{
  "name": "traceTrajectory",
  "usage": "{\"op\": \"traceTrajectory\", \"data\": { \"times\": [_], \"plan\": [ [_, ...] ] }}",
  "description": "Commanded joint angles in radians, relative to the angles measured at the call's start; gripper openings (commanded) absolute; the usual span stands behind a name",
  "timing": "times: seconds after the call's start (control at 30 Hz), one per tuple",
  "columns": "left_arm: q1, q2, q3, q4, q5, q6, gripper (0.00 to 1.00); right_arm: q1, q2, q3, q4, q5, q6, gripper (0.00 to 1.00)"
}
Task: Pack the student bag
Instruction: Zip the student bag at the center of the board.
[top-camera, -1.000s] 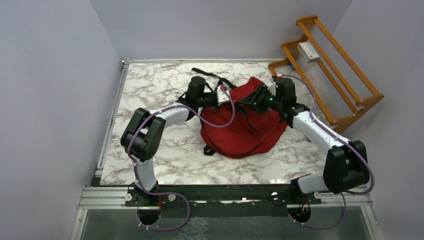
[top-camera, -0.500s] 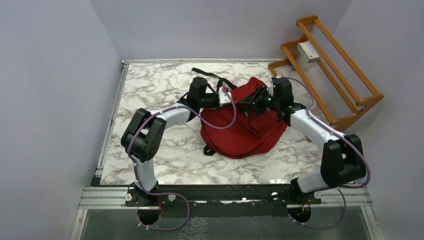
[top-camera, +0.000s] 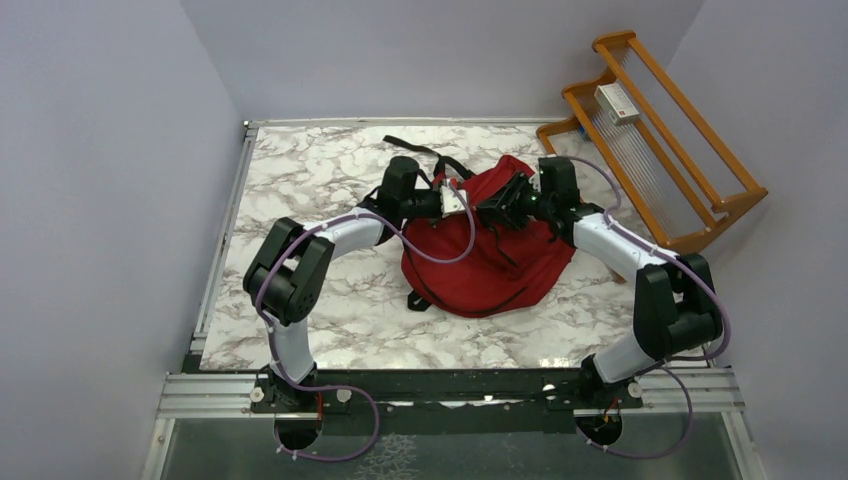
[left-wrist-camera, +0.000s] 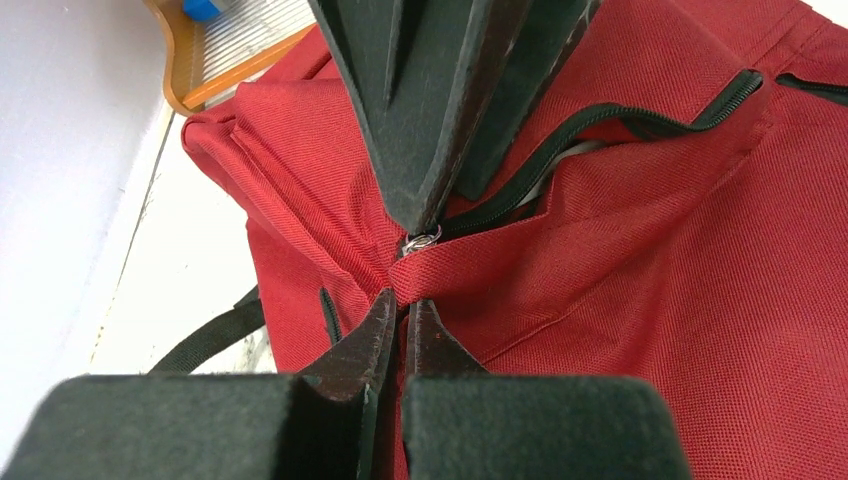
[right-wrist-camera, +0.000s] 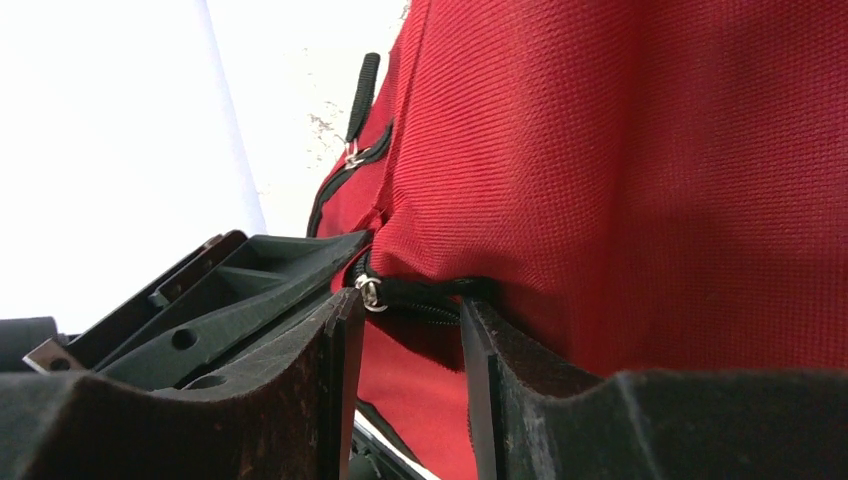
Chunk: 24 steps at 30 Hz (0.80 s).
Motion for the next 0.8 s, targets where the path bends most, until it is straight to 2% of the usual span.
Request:
{"op": "traceTrajectory", "data": {
  "times": [0.0,0.17,0.23,0.37,0.57,0.77],
  "plan": [
    [-0.025,-0.036,-0.008,-0.044,0.058,0.040,0.00,0.006,0.030,0.037,0.035,0.029,-0.008,0.45],
    [-0.031,-0.031,0.002,-0.079,0.062,0.073,0.00,0.006,0.051,0.051,0.056,0.041,0.001,0.41],
    [-0.034,-0.031,0.002,-0.084,0.064,0.079,0.00,0.006,0.059,0.057,0.070,0.042,0.002,0.36],
    [-0.037,-0.032,0.004,-0.094,0.060,0.089,0.00,0.006,0.065,0.066,0.077,0.040,0.002,0.19],
    [-0.037,-0.033,0.008,-0.100,0.055,0.092,0.00,0.006,0.059,0.067,0.076,0.045,-0.021,0.02],
    [-0.036,-0.035,0.006,-0.092,0.021,0.080,0.01,0.006,0.029,0.069,0.103,0.014,-0.044,0.00]
  ]
}}
